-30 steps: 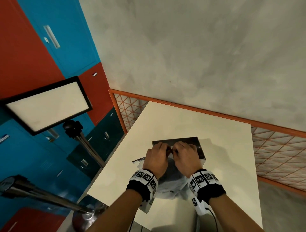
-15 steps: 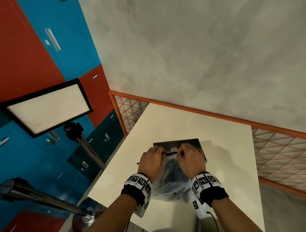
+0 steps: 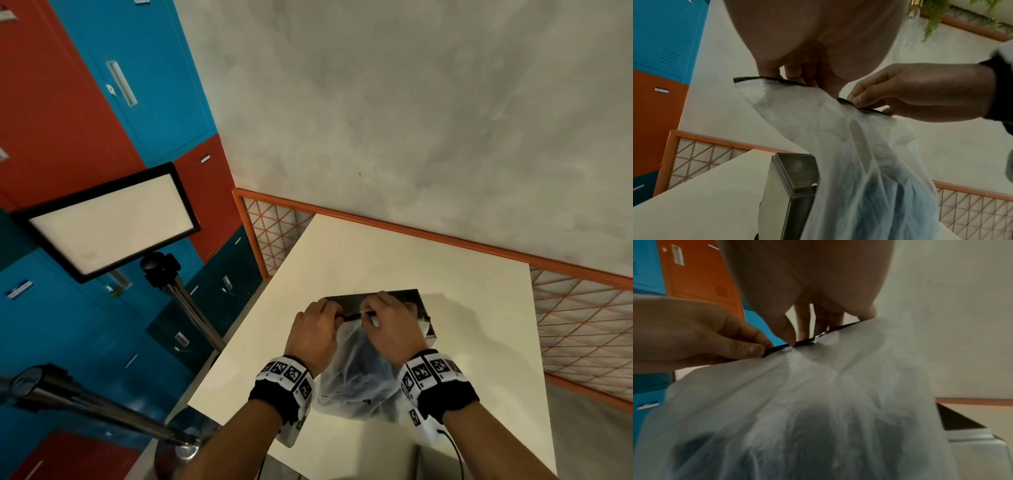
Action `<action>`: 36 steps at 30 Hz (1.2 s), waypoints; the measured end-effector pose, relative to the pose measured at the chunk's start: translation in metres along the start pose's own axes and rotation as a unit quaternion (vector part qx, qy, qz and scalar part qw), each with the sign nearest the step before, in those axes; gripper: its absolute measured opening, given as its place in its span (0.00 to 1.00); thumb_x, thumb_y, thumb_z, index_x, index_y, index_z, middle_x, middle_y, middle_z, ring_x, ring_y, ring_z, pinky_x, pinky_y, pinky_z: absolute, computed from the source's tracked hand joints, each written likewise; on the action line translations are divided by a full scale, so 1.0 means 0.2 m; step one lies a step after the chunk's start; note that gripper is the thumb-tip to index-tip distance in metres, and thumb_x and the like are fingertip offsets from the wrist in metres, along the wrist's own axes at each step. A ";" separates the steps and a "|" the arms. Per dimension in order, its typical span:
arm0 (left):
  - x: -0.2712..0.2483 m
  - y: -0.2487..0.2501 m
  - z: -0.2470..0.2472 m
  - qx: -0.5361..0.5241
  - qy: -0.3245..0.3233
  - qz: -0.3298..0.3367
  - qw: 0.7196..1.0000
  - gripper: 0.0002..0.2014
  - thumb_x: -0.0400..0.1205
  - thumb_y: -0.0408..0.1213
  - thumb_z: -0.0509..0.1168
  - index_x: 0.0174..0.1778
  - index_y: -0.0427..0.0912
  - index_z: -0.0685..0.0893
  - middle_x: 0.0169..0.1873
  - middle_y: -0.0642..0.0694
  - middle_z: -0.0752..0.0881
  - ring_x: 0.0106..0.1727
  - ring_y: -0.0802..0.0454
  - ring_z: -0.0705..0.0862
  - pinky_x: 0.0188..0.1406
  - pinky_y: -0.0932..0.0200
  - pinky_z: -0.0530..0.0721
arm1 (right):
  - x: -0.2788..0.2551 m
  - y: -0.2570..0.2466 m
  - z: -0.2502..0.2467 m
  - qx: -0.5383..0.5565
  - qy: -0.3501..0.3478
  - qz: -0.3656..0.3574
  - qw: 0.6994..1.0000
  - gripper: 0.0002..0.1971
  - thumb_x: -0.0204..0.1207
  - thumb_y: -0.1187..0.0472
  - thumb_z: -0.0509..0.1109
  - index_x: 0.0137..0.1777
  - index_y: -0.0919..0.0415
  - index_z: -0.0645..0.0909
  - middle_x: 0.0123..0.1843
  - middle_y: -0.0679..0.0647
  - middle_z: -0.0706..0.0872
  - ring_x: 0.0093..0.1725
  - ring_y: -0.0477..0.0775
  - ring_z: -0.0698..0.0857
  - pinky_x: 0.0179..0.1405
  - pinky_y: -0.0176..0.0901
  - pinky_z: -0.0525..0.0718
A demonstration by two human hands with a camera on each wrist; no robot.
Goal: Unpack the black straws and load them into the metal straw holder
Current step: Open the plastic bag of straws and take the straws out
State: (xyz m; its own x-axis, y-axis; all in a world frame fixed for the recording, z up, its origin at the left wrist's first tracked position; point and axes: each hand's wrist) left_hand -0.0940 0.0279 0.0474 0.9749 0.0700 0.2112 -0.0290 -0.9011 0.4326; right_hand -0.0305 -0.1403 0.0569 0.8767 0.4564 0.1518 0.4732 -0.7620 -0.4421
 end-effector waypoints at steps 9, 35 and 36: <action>-0.01 -0.01 0.01 0.018 0.004 -0.007 1.000 0.05 0.85 0.34 0.62 0.54 0.43 0.82 0.49 0.46 0.83 0.47 0.42 0.81 0.42 0.45 0.80 | 0.03 -0.10 0.06 -0.036 -0.007 -0.078 0.996 0.03 0.77 0.57 0.66 0.43 0.53 0.80 0.43 0.46 0.82 0.45 0.51 0.83 0.47 0.51 0.76; -0.08 -0.10 -0.11 0.038 -0.023 -0.055 0.997 0.10 0.91 0.43 0.55 0.59 0.48 0.81 0.54 0.52 0.81 0.56 0.51 0.78 0.42 0.51 0.80 | 0.03 -0.12 0.05 0.008 0.016 -0.004 1.000 0.06 0.76 0.58 0.68 0.38 0.52 0.76 0.39 0.44 0.81 0.37 0.50 0.80 0.48 0.49 0.78; -0.09 -0.11 -0.11 0.035 -0.024 -0.060 0.997 0.10 0.91 0.43 0.55 0.59 0.48 0.80 0.54 0.53 0.80 0.55 0.51 0.78 0.41 0.51 0.80 | 0.04 -0.11 0.05 0.008 0.015 -0.002 1.000 0.06 0.76 0.58 0.68 0.38 0.52 0.76 0.40 0.44 0.81 0.37 0.51 0.81 0.48 0.49 0.78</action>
State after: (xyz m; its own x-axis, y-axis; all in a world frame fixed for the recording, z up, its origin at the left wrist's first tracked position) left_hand -0.1154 0.0551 0.0534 0.9797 0.1613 0.1192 0.1033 -0.9152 0.3896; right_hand -0.0355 -0.1149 0.0584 0.8772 0.4454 0.1791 0.4752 -0.7525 -0.4560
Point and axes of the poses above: each hand's wrist, its own x-axis towards the middle knuckle, its own z-axis out of the palm, y = z × x
